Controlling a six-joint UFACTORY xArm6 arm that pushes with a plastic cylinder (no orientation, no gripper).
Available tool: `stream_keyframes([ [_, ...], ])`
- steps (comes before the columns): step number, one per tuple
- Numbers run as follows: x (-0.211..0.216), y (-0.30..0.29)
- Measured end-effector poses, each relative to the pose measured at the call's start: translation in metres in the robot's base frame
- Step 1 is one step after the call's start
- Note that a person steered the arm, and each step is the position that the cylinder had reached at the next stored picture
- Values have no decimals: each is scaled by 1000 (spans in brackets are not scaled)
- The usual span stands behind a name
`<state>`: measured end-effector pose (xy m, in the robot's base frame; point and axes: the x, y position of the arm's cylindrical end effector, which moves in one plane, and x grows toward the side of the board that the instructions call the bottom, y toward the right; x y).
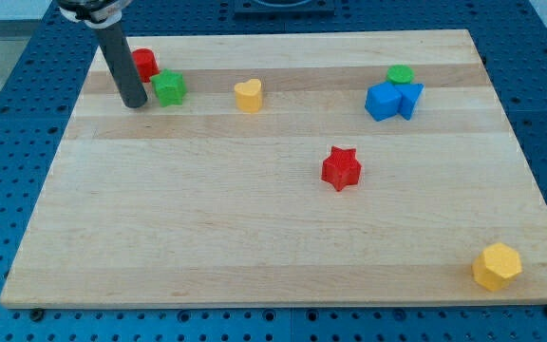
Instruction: Slide the green star to the group of the blocks
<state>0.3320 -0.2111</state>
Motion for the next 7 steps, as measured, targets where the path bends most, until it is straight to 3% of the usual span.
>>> stream_keyframes([
  [3, -29, 81],
  [4, -29, 189],
  [6, -49, 189],
  [7, -49, 268],
])
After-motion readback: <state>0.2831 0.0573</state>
